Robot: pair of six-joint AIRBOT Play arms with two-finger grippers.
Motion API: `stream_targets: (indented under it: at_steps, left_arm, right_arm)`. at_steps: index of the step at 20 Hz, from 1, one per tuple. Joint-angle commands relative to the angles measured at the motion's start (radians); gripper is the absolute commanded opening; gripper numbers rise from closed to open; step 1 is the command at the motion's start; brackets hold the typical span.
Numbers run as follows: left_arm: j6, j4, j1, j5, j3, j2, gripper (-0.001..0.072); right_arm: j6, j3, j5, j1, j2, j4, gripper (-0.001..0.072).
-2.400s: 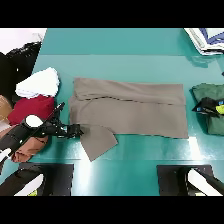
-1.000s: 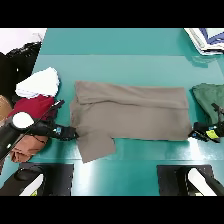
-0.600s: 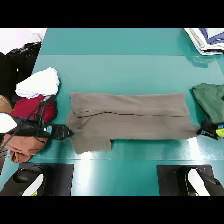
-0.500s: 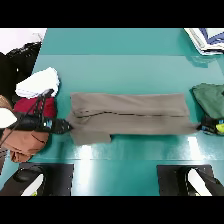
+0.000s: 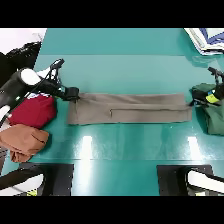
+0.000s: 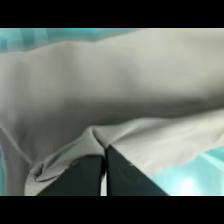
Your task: Fold the shirts.
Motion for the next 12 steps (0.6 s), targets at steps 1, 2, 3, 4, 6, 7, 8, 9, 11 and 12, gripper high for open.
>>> stream_targets:
  at_steps: [1, 2, 3, 4, 6, 7, 8, 9, 11, 12]
  left_arm:
    - [0.000, 0.007, 0.001, 0.058, 0.097, -0.124, 0.0028]
    - [-0.013, 0.006, 0.006, 0.077, 0.097, -0.125, 0.0045]
    - [-0.017, 0.008, 0.008, 0.090, 0.102, -0.125, 0.0357]
    - [-0.017, 0.010, 0.008, 0.095, 0.109, -0.124, 0.0653]
    - [-0.016, 0.015, 0.008, 0.052, 0.152, -0.123, 0.0669]
    - [-0.016, 0.015, 0.008, 0.017, 0.182, -0.123, 0.0669]
    - [-0.015, 0.015, 0.008, -0.027, 0.214, -0.123, 0.0668]
    - [-0.015, 0.015, 0.008, -0.068, 0.241, -0.123, 0.0667]
    - [-0.008, 0.010, 0.007, -0.131, 0.273, -0.123, 0.0224]
    - [-0.007, 0.006, 0.007, -0.141, 0.275, -0.123, 0.0026]
  right_arm:
    - [0.006, 0.152, -0.023, -0.008, -0.151, 0.117, 0.0027]
    - [0.005, 0.189, -0.035, -0.018, -0.184, 0.161, 0.0113]
    - [0.002, 0.227, -0.046, -0.029, -0.219, 0.214, 0.0316]
    - [-0.002, 0.263, -0.045, -0.043, -0.249, 0.257, 0.0457]
    - [-0.045, 0.320, 0.000, -0.068, -0.292, 0.278, 0.0468]
    - [-0.074, 0.326, 0.023, -0.081, -0.298, 0.272, 0.0468]
    - [-0.103, 0.320, 0.039, -0.098, -0.298, 0.273, 0.0468]
    - [-0.137, 0.304, 0.056, -0.123, -0.294, 0.273, 0.0467]
    - [-0.174, 0.250, 0.066, -0.176, -0.291, 0.274, 0.0467]
    - [-0.182, 0.219, 0.066, -0.203, -0.292, 0.274, 0.0467]
